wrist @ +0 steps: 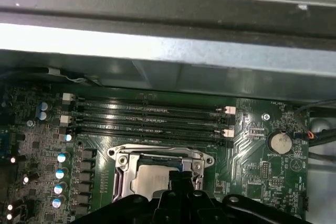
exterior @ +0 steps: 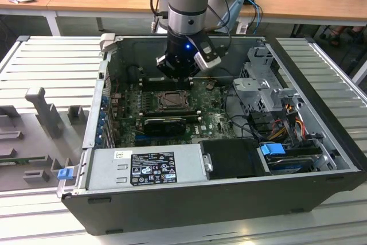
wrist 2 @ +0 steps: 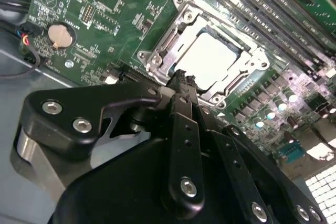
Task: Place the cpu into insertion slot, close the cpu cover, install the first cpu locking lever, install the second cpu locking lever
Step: 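Install the second cpu locking lever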
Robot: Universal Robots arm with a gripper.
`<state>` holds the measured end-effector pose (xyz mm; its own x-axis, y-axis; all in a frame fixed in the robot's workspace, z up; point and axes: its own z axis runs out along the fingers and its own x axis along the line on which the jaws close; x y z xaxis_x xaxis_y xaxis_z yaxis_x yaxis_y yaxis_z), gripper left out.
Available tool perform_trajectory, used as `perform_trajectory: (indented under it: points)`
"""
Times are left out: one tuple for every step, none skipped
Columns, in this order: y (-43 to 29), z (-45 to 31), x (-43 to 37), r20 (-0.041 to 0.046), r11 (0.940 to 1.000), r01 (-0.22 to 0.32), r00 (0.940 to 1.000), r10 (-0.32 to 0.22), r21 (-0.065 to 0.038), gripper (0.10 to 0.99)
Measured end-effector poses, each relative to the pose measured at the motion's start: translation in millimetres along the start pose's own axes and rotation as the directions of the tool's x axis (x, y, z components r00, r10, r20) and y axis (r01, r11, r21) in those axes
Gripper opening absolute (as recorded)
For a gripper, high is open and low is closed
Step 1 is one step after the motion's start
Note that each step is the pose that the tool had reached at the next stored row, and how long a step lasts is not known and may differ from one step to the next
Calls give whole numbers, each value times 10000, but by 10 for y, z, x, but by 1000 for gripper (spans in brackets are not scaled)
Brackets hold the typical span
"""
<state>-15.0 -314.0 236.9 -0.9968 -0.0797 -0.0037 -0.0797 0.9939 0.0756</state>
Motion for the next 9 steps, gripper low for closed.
perform_trajectory:
  points:
    - [-20,-1,2,0,10000,0,10000,0,0,106]
    - [-46,-2,4,0,10000,0,10000,0,0,106]
    - [-64,-3,5,0,10000,0,10000,0,0,106]
    - [-96,-5,7,0,10000,1,10000,-1,0,106]
    - [-119,-6,9,0,10000,1,10000,-1,1,106]
    - [-138,-8,11,0,10000,1,10000,-1,-1,106]
    - [-144,-12,12,0,10000,1,10000,-1,0,106]
    - [-148,-32,12,-1,10000,0,10000,0,1,106]
    - [-148,-60,13,-1,10000,-2,10000,2,1,106]
